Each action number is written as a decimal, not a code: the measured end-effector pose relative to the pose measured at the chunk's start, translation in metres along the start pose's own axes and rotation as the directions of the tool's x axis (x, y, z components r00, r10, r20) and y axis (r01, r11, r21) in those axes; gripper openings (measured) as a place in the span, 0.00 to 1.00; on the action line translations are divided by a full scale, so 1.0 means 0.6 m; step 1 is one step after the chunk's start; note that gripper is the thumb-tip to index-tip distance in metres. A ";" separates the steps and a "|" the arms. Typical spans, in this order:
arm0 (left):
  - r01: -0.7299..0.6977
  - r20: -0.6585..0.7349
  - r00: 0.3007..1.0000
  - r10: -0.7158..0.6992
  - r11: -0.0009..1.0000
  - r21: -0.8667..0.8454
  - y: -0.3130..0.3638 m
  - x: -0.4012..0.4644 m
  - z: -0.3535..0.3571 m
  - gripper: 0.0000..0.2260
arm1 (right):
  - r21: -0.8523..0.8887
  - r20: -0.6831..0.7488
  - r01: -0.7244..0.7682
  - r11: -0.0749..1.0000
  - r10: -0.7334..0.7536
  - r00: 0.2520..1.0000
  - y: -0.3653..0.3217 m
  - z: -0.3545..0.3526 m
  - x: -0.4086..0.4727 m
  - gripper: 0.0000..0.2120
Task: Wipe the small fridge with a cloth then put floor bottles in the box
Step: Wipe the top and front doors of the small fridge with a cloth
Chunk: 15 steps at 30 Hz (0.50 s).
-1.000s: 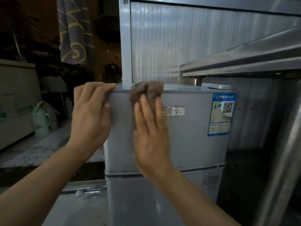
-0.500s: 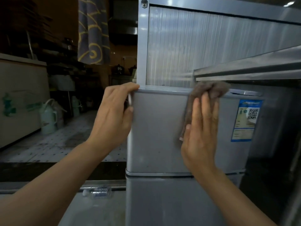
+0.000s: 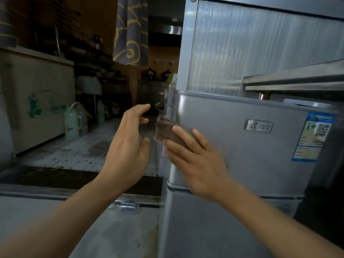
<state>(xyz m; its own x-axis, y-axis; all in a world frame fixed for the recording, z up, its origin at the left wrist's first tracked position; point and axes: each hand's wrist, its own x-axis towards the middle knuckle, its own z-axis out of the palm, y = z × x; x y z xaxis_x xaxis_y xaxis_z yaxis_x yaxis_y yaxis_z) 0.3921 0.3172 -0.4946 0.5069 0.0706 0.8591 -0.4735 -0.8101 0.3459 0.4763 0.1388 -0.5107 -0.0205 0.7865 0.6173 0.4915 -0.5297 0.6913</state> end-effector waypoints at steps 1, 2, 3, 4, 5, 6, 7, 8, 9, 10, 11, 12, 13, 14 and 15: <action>-0.001 0.007 1.000 0.001 1.000 -0.006 0.001 -0.005 0.001 0.29 | -0.016 0.056 0.042 0.999 -0.041 0.998 -0.018 0.008 -0.016 0.21; 0.000 0.020 1.000 0.000 1.000 -0.013 0.003 -0.011 0.002 0.29 | -0.026 0.117 0.080 0.996 -0.077 0.990 -0.035 0.016 -0.033 0.22; 0.001 0.034 0.999 -0.001 1.000 -0.020 0.006 -0.017 0.004 0.29 | -0.026 0.171 0.111 0.993 -0.105 0.980 -0.053 0.023 -0.052 0.23; 0.000 0.048 0.999 0.001 1.000 -0.024 0.009 -0.023 0.006 0.29 | -0.017 0.207 0.129 0.991 -0.123 0.971 -0.066 0.028 -0.071 0.25; -0.002 0.060 0.998 0.004 1.000 -0.026 0.012 -0.028 0.008 0.29 | -0.006 0.229 0.131 0.991 -0.126 0.965 -0.074 0.031 -0.091 0.27; -0.002 0.074 0.997 0.004 1.000 -0.025 0.014 -0.034 0.010 0.29 | 0.000 0.239 0.125 0.992 -0.121 0.963 -0.075 0.030 -0.107 0.30; 0.001 0.086 0.996 0.001 1.000 -0.024 0.017 -0.038 0.012 0.29 | -0.005 0.237 0.119 0.993 -0.114 0.965 -0.070 0.027 -0.118 0.33; 0.003 0.097 0.995 -0.001 1.000 -0.024 0.020 -0.041 0.013 0.29 | -0.020 0.225 0.107 0.994 -0.100 0.969 -0.058 0.022 -0.124 0.35; -0.001 0.103 0.995 0.003 1.000 -0.022 0.023 -0.042 0.015 0.30 | -0.038 0.197 0.078 0.996 -0.069 0.978 -0.039 0.015 -0.124 0.37; -0.012 0.109 0.994 0.013 1.000 -0.015 0.027 -0.040 0.018 0.30 | -0.056 0.155 0.015 0.998 -0.006 0.988 -0.015 0.007 -0.118 0.38; -0.028 0.113 0.993 0.028 1.000 -0.002 0.031 -0.037 0.021 0.31 | -0.071 0.105 -0.080 0.994 0.088 0.991 0.013 -0.002 -0.108 0.38; -0.048 0.110 0.993 0.046 0.999 0.015 0.036 -0.033 0.026 0.31 | -0.082 0.059 -0.185 0.979 0.190 0.980 0.041 -0.011 -0.096 0.39; -0.069 0.101 0.993 0.065 0.997 0.034 0.040 -0.027 0.033 0.31 | -0.083 0.022 -0.276 0.958 0.278 0.960 0.064 -0.018 -0.084 0.39; -0.086 0.091 0.993 0.081 0.995 0.055 0.045 -0.021 0.042 0.31 | -0.066 -0.003 -0.346 0.936 0.346 0.938 0.080 -0.022 -0.074 0.40; -0.101 0.082 0.992 0.095 0.992 0.081 0.051 -0.017 0.051 0.30 | -0.035 -0.019 -0.399 0.916 0.398 0.917 0.084 -0.022 -0.068 0.40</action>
<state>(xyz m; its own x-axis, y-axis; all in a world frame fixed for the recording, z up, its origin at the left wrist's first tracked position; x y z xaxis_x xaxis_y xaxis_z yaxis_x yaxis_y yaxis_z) 0.3946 0.2741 -0.5042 0.5173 -0.0545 0.8541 -0.4624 -0.8576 0.2254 0.4902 0.0758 -0.4961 0.1601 0.5043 0.8485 0.4281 -0.8101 0.4007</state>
